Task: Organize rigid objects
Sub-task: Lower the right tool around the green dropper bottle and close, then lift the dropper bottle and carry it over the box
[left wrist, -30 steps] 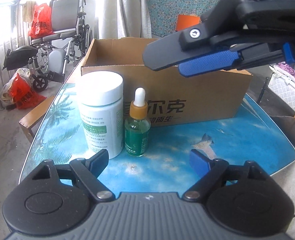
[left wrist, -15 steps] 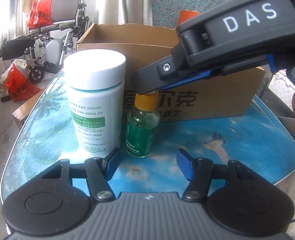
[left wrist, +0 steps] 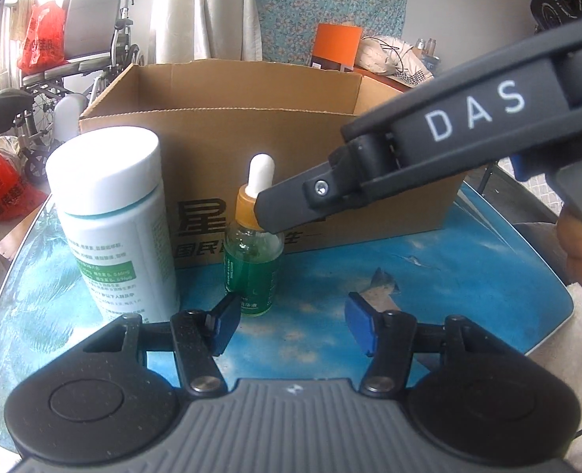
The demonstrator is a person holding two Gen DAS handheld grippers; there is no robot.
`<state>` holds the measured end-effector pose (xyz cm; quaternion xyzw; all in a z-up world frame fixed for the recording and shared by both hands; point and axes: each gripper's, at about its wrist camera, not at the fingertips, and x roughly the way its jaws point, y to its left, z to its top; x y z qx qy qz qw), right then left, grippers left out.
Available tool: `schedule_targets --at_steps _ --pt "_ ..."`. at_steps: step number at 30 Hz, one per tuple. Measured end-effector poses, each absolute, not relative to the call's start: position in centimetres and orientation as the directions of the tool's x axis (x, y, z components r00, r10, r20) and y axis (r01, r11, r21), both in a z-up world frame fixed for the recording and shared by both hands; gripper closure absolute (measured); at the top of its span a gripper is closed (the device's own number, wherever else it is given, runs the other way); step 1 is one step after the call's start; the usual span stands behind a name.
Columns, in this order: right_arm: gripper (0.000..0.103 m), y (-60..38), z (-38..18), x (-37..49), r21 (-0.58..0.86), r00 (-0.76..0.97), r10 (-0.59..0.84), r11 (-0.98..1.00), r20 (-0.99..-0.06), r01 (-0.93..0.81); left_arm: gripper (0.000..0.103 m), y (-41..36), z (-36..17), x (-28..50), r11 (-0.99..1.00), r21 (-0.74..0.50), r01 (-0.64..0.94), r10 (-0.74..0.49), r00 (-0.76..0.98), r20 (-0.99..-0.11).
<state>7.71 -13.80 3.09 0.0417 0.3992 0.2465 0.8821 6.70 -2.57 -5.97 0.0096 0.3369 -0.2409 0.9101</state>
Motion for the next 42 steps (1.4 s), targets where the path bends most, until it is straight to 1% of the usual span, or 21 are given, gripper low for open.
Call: schedule_targets --at_steps 4,6,10,12,17,21,26,29,33,38,42 --pt "0.083 -15.4 3.1 7.2 0.285 0.571 0.456 0.886 -0.683 -0.366 0.044 -3.3 -6.0 6.5 0.878 -0.138 0.458 -0.439 0.655 -0.615" --pt "0.081 -15.8 3.3 7.1 0.293 0.581 0.458 0.886 -0.673 -0.360 0.044 -3.3 -5.9 6.3 0.884 -0.117 0.452 -0.423 0.671 -0.609" --pt "0.080 -15.7 4.0 7.2 0.292 0.599 0.470 0.880 -0.648 -0.376 0.044 -3.4 -5.8 6.6 0.900 -0.094 0.425 -0.390 0.689 -0.611" --pt "0.077 -15.3 4.1 7.5 0.284 0.601 0.471 0.879 -0.646 -0.384 0.044 -3.6 -6.1 6.9 0.905 -0.090 0.416 -0.379 0.691 -0.615" --pt "0.076 -14.0 4.3 7.9 0.257 0.605 0.473 0.875 -0.640 -0.411 0.044 -3.9 -6.6 7.3 0.912 -0.088 0.402 -0.368 0.700 -0.612" --pt "0.076 -13.8 3.9 8.4 0.251 0.606 0.469 0.876 -0.643 -0.412 0.045 -3.9 -6.6 7.5 0.909 -0.091 0.407 -0.375 0.701 -0.607" --pt "0.082 -14.6 3.4 8.5 0.270 0.602 0.462 0.882 -0.651 -0.385 0.046 -4.7 -6.6 7.5 0.892 -0.089 0.443 -0.402 0.689 -0.604" --pt "0.082 -15.8 3.2 8.3 0.286 0.602 0.451 0.891 -0.659 -0.354 0.046 -5.2 -6.6 7.6 0.877 -0.109 0.469 -0.433 0.669 -0.605" --pt "0.082 -17.5 2.9 7.9 0.300 0.606 0.432 0.901 -0.668 -0.312 0.055 -6.3 -6.4 7.9 0.864 -0.105 0.492 -0.444 0.647 -0.619" --pt "0.082 -18.8 2.4 7.9 0.335 0.596 0.436 0.900 -0.674 -0.280 0.058 -7.1 -6.2 8.8 0.869 -0.087 0.487 -0.421 0.637 -0.646" --pt "0.080 -18.8 2.4 8.0 0.332 0.596 0.432 0.902 -0.677 -0.276 0.063 -7.3 -6.1 9.3 0.875 -0.087 0.477 -0.410 0.632 -0.658"
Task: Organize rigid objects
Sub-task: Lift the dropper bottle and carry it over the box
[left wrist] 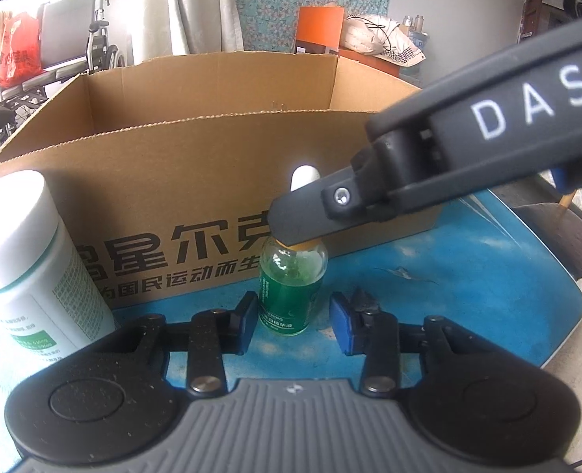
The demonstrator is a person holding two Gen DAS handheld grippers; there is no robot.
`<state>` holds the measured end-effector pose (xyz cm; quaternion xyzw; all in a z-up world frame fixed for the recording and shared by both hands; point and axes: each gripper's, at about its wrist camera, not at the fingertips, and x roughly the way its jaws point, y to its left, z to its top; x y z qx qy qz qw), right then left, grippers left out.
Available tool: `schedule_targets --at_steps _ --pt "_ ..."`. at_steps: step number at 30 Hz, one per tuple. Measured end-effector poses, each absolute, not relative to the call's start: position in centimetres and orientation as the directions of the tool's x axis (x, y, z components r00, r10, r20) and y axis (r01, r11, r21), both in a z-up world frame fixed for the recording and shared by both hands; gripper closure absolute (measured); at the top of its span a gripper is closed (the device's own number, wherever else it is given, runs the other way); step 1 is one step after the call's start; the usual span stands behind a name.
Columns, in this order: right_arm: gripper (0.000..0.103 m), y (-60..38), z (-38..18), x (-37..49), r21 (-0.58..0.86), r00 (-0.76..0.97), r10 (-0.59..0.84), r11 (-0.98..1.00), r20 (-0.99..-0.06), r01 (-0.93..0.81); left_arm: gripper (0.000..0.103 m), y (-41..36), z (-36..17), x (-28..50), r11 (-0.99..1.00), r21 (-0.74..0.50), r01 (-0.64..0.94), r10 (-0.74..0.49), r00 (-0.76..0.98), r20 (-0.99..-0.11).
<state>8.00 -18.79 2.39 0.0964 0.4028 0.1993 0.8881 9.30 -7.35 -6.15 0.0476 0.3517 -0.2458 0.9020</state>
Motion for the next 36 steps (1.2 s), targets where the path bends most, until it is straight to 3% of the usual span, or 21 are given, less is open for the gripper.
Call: schedule_targets --at_steps 4,36 --pt "0.080 -18.8 2.3 8.1 0.333 0.595 0.431 0.902 -0.679 -0.273 0.069 -7.4 -6.1 9.5 0.882 -0.084 0.464 -0.395 0.629 -0.669" --pt "0.082 -18.7 4.0 6.3 0.299 0.642 0.419 0.908 -0.642 -0.294 0.070 -7.0 -3.4 7.4 0.880 -0.045 0.472 -0.389 0.665 -0.638"
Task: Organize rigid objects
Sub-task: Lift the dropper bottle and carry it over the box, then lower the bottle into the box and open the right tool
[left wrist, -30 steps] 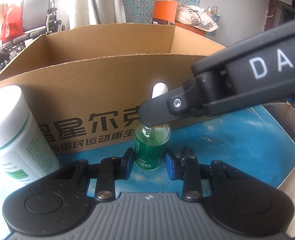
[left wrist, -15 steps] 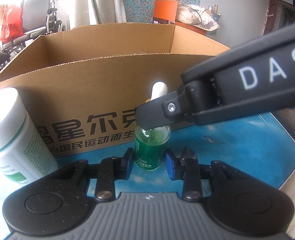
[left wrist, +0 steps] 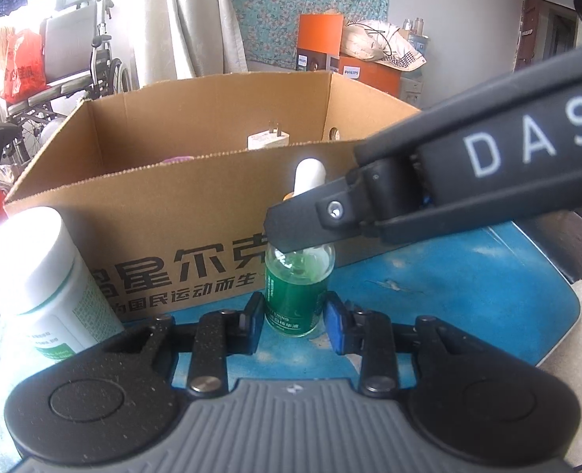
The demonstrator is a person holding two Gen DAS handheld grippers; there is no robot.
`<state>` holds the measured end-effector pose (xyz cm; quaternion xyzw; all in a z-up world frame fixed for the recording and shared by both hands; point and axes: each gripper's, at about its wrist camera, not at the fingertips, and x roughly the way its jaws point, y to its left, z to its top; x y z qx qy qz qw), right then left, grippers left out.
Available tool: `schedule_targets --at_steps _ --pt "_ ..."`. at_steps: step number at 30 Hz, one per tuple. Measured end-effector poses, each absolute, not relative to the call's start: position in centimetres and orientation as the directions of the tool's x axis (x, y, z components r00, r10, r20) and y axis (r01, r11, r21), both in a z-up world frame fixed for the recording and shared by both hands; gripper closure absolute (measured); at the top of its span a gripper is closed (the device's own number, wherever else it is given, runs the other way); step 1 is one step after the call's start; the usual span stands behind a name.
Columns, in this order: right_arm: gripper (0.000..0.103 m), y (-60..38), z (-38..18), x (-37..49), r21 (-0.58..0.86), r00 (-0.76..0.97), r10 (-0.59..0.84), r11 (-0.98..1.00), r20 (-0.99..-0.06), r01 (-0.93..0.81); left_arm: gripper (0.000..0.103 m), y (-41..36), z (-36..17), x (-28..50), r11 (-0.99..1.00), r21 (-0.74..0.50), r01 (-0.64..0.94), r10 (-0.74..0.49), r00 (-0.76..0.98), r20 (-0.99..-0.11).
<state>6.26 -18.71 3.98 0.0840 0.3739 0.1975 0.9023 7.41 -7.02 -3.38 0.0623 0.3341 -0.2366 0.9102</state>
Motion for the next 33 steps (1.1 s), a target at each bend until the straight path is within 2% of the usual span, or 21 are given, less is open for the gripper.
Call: schedule_targets --at_steps 8,13,20,27,33 --pt "0.082 -19.3 10.7 4.0 0.258 0.722 0.467 0.884 -0.510 -0.390 0.070 -6.8 3.2 6.5 0.883 0.015 0.468 -0.392 0.756 -0.525" --pt "0.082 -21.2 14.4 5.5 0.209 0.754 0.463 0.886 -0.465 -0.415 0.070 -8.4 6.2 9.3 0.865 -0.029 0.501 -0.445 0.739 -0.505" --pt "0.082 -26.0 15.2 13.0 0.215 0.743 0.416 0.909 -0.524 -0.357 0.070 -11.9 5.9 17.3 0.815 -0.185 0.549 -0.540 0.605 -0.585" --pt "0.083 -30.1 10.8 20.8 0.284 0.672 0.412 0.911 -0.616 -0.298 0.070 -14.5 1.9 23.7 0.819 -0.260 0.512 -0.526 0.487 -0.697" --pt "0.083 -30.8 7.5 24.2 0.284 0.635 0.400 0.917 -0.661 -0.282 0.070 -15.3 0.1 26.4 0.825 -0.296 0.480 -0.513 0.419 -0.749"
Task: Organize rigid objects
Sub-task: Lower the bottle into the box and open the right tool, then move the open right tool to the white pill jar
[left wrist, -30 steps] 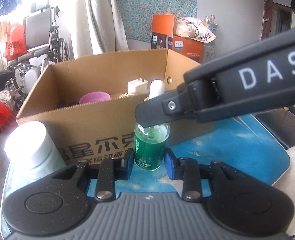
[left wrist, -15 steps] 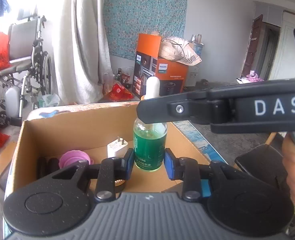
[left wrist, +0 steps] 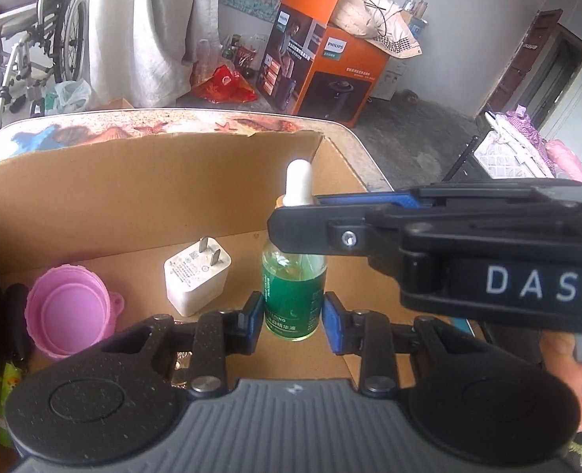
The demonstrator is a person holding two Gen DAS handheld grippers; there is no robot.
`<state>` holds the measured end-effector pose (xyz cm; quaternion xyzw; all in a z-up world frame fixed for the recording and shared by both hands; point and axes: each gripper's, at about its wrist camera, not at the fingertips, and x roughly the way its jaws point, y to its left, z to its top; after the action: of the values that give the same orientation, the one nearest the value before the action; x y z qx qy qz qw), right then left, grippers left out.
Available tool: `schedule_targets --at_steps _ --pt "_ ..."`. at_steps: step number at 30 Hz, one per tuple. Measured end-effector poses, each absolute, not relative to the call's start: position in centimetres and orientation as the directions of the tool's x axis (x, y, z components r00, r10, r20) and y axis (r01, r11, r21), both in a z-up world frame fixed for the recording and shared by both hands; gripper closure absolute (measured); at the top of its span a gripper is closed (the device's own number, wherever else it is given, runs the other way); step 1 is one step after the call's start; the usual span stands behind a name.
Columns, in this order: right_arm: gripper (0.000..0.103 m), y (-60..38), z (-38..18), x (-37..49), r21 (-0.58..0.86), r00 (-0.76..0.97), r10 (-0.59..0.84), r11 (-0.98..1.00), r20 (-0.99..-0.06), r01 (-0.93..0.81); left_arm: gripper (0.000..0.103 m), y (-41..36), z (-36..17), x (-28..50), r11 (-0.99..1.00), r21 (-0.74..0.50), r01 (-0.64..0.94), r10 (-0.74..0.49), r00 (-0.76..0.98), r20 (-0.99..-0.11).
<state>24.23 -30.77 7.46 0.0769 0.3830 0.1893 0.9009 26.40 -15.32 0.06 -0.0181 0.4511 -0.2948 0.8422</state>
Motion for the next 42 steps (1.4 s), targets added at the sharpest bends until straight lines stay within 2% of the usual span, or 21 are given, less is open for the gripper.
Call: schedule_targets --at_steps 8,10,12,20,27,30,32,37,39,42 --pt "0.084 -30.8 4.2 25.4 0.226 0.604 0.356 0.932 -0.713 -0.282 0.064 -15.1 -0.7 27.0 0.826 -0.336 0.453 -0.517 0.372 -0.771" --pt "0.084 -30.6 4.1 25.6 0.203 0.604 0.341 0.936 -0.721 -0.287 0.062 -15.0 -0.6 27.0 0.827 -0.330 0.456 -0.514 0.373 -0.772" --pt "0.089 -30.4 4.1 25.7 0.206 0.595 0.349 0.933 -0.724 -0.296 0.060 -15.0 -0.5 27.0 0.828 -0.329 0.454 -0.512 0.375 -0.773" --pt "0.089 -30.0 5.3 25.6 0.186 0.611 0.338 0.936 -0.716 -0.299 0.058 -14.9 0.0 26.8 0.829 -0.335 0.448 -0.517 0.384 -0.765" --pt "0.087 -32.1 7.3 24.0 0.266 0.652 0.373 0.928 -0.660 -0.261 0.050 -14.3 1.8 25.3 0.825 -0.329 0.459 -0.529 0.423 -0.735" --pt "0.087 -33.2 9.0 21.8 0.301 0.688 0.389 0.920 -0.613 -0.252 0.038 -13.8 3.7 23.3 0.816 -0.311 0.487 -0.543 0.462 -0.701" --pt "0.087 -33.7 10.1 20.0 0.327 0.706 0.403 0.911 -0.582 -0.250 0.035 -13.1 4.8 21.6 0.805 -0.301 0.511 -0.558 0.480 -0.677" --pt "0.069 -34.6 12.5 13.5 0.386 0.750 0.435 0.886 -0.498 -0.257 0.014 -10.7 7.2 16.4 0.784 -0.298 0.544 -0.593 0.516 -0.619" --pt "0.056 -34.3 13.0 10.9 0.394 0.765 0.440 0.880 -0.470 -0.265 0.011 -9.3 7.7 14.1 0.786 -0.289 0.546 -0.592 0.533 -0.604" --pt "0.050 -33.7 13.2 6.7 0.408 0.779 0.451 0.870 -0.436 -0.276 0.008 -7.3 8.2 10.8 0.796 -0.265 0.544 -0.578 0.556 -0.597"
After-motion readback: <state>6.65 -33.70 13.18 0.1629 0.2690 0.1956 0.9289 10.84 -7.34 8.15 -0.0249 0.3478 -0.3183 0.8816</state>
